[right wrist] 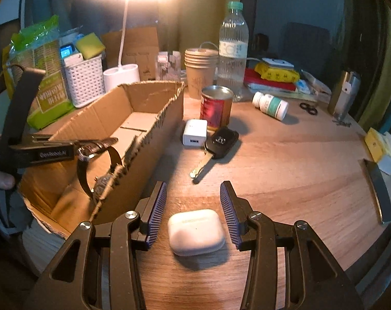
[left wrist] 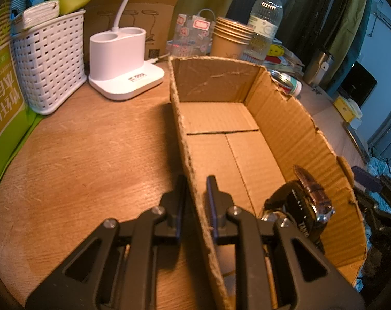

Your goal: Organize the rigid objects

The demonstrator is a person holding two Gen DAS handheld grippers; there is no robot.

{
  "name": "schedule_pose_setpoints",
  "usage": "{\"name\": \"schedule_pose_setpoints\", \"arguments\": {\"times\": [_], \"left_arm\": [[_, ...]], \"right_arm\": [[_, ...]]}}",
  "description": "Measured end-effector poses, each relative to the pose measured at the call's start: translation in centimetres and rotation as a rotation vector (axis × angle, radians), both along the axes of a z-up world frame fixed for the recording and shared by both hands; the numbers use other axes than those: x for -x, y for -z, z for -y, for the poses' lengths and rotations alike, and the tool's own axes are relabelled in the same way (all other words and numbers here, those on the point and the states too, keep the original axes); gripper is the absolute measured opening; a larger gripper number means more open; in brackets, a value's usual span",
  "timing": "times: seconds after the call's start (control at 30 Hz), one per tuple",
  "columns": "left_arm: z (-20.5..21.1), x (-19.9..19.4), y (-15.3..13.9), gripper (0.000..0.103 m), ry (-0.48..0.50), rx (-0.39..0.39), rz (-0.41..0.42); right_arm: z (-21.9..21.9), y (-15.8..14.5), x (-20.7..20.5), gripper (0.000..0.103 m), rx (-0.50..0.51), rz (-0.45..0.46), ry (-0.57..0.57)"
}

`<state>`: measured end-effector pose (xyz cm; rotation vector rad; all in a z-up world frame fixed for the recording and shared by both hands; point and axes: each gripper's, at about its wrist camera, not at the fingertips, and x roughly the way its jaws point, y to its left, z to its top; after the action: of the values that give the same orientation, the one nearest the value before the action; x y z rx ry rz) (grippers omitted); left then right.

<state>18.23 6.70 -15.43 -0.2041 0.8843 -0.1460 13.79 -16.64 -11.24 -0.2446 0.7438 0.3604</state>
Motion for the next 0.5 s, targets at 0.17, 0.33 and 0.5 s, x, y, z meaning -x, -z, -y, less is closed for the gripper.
{"name": "schedule_pose_setpoints", "arguments": {"times": [0.17, 0.33, 0.5], "left_arm": [[0.0, 0.0, 0.0, 0.017, 0.0, 0.0, 0.0], [0.0, 0.0, 0.0, 0.017, 0.0, 0.0, 0.0], [0.0, 0.0, 0.0, 0.017, 0.0, 0.0, 0.0]], "right_arm": [[0.0, 1.0, -0.3, 0.051, 0.015, -0.029, 0.005], [0.0, 2.3, -0.7, 0.056, 0.039, -0.067, 0.013], [0.1, 2.8, -0.9, 0.057, 0.035, -0.084, 0.013]]}}
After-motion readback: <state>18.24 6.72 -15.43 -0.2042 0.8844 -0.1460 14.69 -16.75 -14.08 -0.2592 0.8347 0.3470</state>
